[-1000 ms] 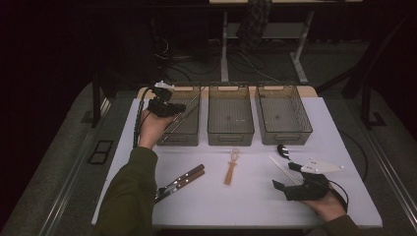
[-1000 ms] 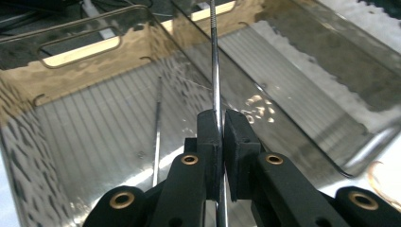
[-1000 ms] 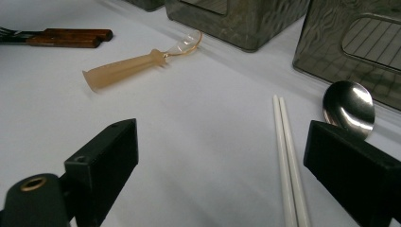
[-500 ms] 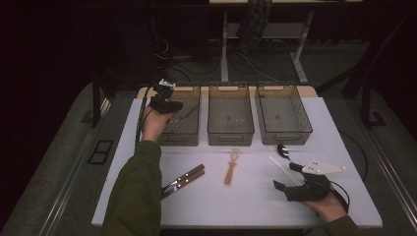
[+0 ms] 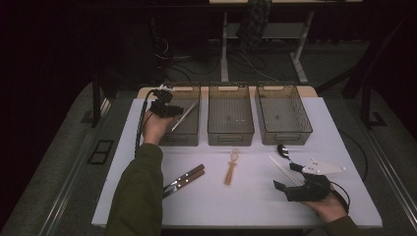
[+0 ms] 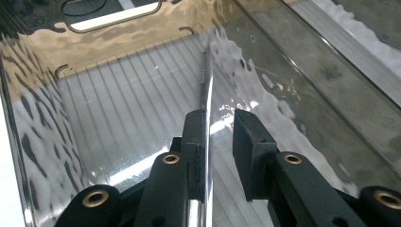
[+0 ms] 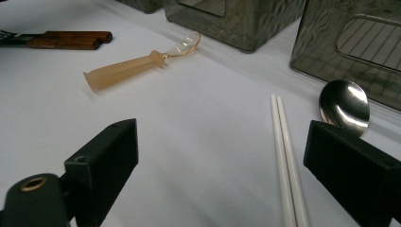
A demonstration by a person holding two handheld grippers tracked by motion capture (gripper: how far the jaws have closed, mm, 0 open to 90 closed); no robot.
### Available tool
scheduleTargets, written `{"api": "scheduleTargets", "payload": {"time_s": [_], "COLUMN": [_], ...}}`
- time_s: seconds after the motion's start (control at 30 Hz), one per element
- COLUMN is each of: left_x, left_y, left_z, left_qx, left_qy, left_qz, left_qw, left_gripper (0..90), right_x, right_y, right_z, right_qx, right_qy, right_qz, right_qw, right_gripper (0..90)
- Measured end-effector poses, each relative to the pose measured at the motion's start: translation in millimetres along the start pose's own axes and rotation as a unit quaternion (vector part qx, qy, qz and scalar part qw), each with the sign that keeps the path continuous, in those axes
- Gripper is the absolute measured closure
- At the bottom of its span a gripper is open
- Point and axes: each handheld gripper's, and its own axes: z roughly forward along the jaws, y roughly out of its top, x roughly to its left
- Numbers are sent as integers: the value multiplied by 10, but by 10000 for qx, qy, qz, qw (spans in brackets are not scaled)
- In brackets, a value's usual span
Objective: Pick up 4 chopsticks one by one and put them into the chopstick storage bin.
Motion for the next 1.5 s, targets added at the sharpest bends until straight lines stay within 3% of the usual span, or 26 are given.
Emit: {"api": "scheduleTargets", "payload": {"time_s": [0.13,0.2,0.27,0.77,1.23,1.5], "left_x": [-12,-22,-48,-225,-567,-735], "left_y": [7,11,12,-31,-334,-664], "left_z": [-34,-54,-81,-406,-620,-669], "left_qx": [-98,-153,-192,-516,-595,-743], "left_qy": [-33,-153,-151,-747,-1221,-1406], "left_qz": [43,56,191,319,713,783], "left_qw": [9999,9998,9995,9954,9882,9842], "left_gripper": [676,632,595,432,325,275], "right_x": [-2,0,0,3,0,0], "right_y": [-1,0,-1,4,2,0], "right_z": [3,3,6,15,20,17], "right_qx": [5,7,8,29,47,58], "right_qy": [-4,-3,-2,-14,-22,-18], "right_qz": [-6,-7,-18,-26,-14,-20], "right_qw": [10000,10000,10000,10000,10000,10000], "right_gripper": [105,105,105,105,105,105]}}
